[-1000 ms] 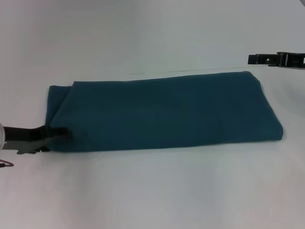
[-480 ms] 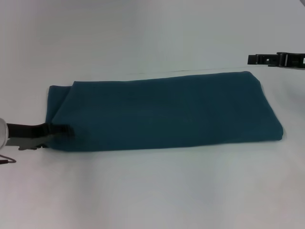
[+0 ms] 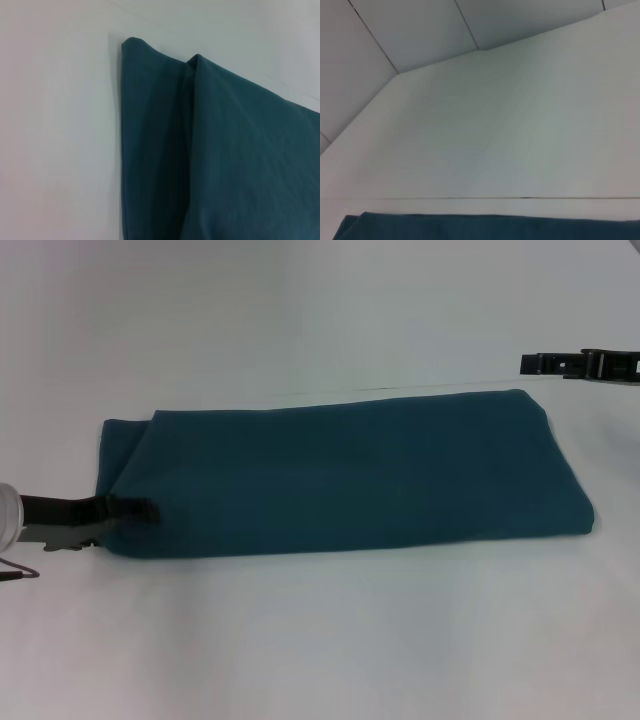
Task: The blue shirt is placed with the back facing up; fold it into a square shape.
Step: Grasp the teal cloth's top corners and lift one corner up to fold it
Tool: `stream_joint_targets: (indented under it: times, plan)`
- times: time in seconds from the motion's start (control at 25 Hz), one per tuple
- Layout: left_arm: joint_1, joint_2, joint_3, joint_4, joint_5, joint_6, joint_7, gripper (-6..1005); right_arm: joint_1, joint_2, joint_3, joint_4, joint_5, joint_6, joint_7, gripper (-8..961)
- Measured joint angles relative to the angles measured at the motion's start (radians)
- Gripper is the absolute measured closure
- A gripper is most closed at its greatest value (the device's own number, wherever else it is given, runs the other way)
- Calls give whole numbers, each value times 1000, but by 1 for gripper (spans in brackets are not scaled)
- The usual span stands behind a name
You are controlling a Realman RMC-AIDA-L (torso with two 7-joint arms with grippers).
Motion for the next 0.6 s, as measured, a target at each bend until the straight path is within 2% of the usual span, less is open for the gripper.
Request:
stream_joint_targets:
  times: [0.24, 0.6]
  plan:
    - [-1, 0, 0, 3, -1, 0, 1, 140, 0, 0, -5, 0, 0, 5, 0, 43]
    - [0, 0, 0, 7, 0, -5, 20, 280, 0, 0, -6, 1, 1, 6, 0, 46]
